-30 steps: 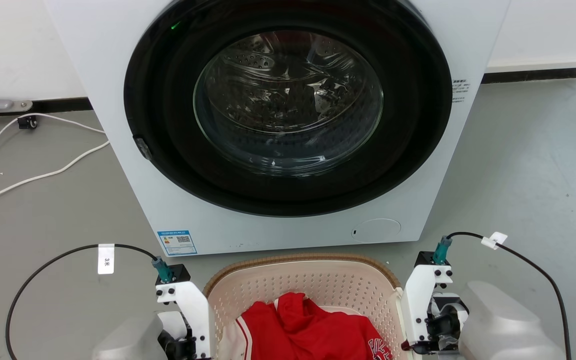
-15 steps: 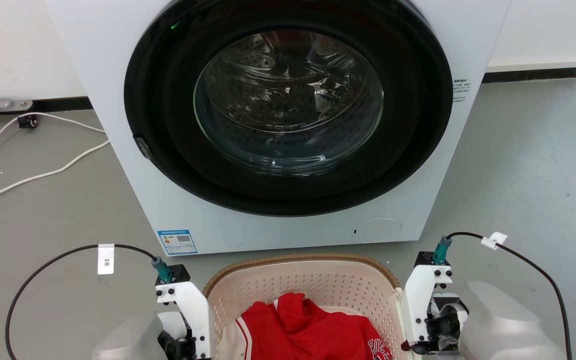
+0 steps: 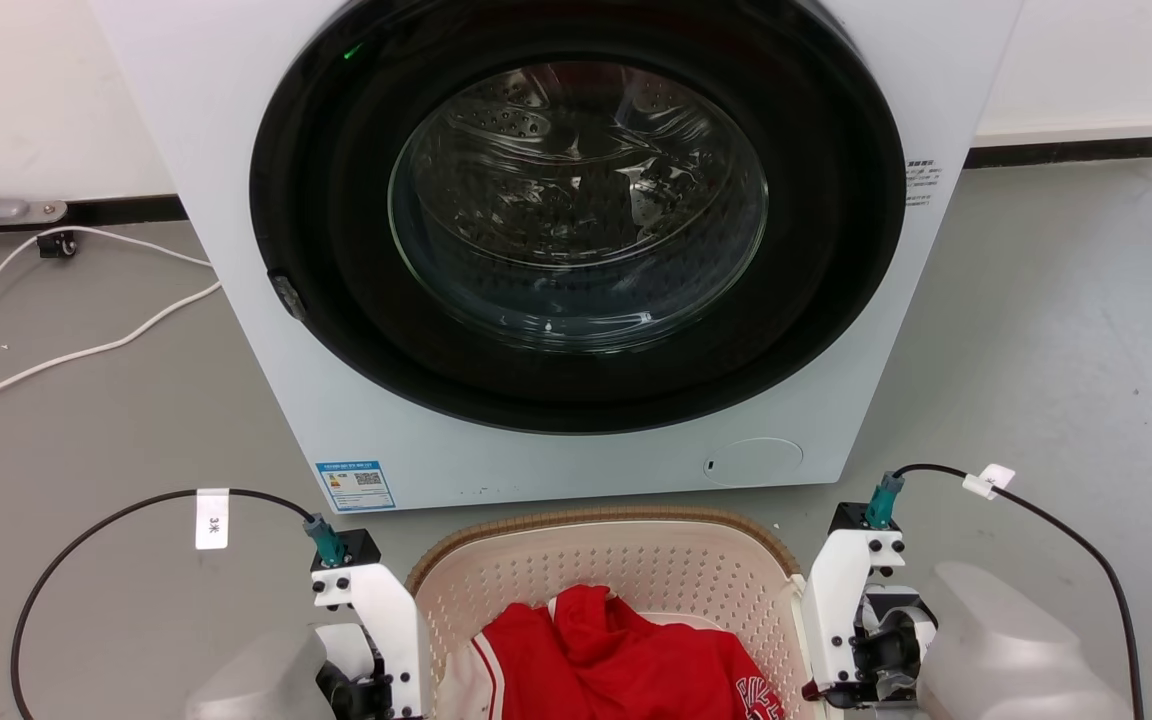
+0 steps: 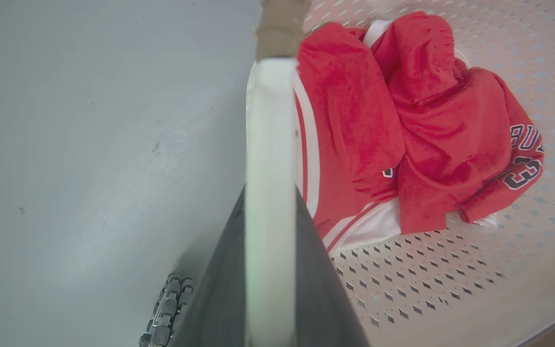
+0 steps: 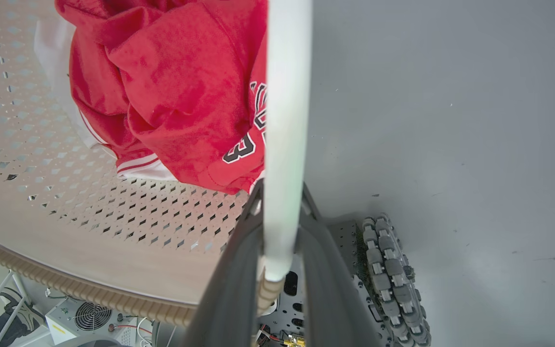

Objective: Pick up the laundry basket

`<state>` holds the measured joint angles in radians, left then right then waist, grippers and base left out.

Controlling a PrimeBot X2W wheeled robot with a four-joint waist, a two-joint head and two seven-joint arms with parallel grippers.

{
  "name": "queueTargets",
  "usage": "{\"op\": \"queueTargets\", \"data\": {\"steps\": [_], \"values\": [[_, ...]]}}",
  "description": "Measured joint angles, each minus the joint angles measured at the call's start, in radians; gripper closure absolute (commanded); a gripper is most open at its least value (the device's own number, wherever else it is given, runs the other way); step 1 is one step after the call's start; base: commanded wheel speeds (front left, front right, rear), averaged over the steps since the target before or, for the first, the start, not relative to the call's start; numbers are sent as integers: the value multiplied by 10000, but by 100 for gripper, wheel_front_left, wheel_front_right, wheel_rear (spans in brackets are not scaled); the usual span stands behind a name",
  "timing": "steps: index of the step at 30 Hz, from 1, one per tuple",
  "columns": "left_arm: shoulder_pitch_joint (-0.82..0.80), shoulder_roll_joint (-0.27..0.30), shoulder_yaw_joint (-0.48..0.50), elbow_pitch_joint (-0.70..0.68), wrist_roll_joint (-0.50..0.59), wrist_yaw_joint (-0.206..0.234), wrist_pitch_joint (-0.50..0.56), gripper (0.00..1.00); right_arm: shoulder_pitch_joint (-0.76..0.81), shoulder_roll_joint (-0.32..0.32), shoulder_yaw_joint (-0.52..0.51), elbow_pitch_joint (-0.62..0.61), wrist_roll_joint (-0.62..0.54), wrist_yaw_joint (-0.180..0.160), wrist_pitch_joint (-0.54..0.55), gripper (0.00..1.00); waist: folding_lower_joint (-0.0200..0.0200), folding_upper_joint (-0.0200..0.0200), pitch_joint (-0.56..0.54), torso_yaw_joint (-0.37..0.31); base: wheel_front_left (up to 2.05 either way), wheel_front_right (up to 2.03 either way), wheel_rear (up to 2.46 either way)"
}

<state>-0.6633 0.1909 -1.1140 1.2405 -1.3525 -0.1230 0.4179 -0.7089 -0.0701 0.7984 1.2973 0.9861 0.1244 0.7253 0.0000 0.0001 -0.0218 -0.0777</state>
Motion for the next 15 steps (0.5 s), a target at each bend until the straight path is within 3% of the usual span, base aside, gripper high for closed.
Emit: {"op": "queueTargets", "data": {"steps": [15], "values": [[-2,-6,-12,6,-111,0,-31,100,1,0,-194,0,-169,-2,-10,100,0,0,4,10,0,0,0]]}}
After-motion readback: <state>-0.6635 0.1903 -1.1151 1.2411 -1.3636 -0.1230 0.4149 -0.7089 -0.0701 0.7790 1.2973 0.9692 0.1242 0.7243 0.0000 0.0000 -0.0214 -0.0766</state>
